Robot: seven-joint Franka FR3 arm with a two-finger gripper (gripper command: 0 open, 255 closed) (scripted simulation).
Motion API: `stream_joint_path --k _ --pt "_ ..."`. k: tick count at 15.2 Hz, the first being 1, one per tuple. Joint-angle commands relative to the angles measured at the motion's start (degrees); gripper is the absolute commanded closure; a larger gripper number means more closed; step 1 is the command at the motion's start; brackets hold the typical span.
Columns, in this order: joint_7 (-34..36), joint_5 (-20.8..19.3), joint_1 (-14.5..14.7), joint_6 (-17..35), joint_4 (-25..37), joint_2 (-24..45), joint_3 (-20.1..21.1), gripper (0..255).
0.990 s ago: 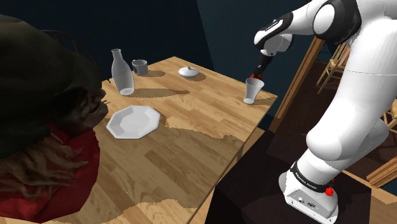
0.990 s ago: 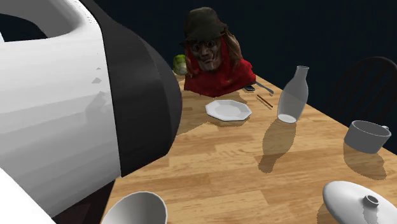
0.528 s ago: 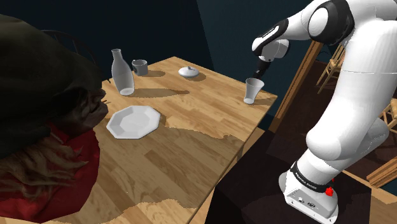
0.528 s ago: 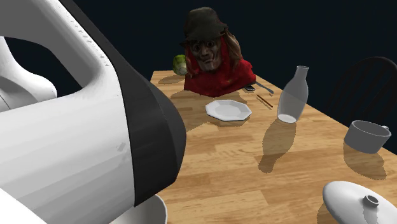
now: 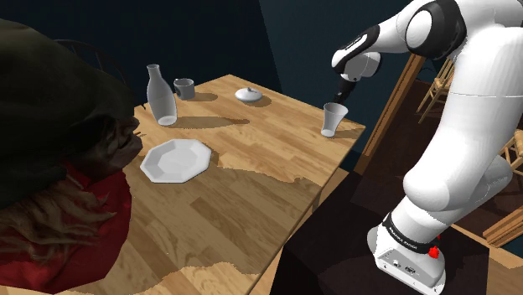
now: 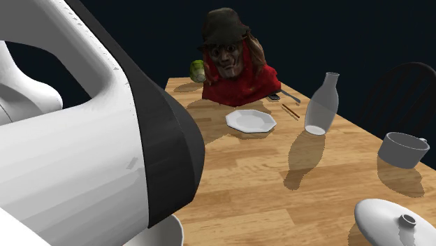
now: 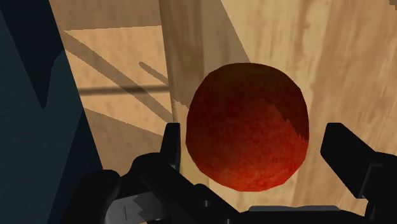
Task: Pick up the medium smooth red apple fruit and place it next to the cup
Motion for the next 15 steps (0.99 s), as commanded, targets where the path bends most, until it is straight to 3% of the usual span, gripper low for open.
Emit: stream_joint_path --k 1,4,8,15 --pt "0.00 0.00 0.00 0.00 0.00 0.00 0.00 0" --pt "0.00 0.00 0.00 0.00 0.00 0.00 0.00 0" --pt "1.45 -2.25 0.61 -5.72 1.42 -4.56 -0.97 0" --pt "1.46 -2.26 0.60 -5.72 1.42 -4.56 -0.95 0"
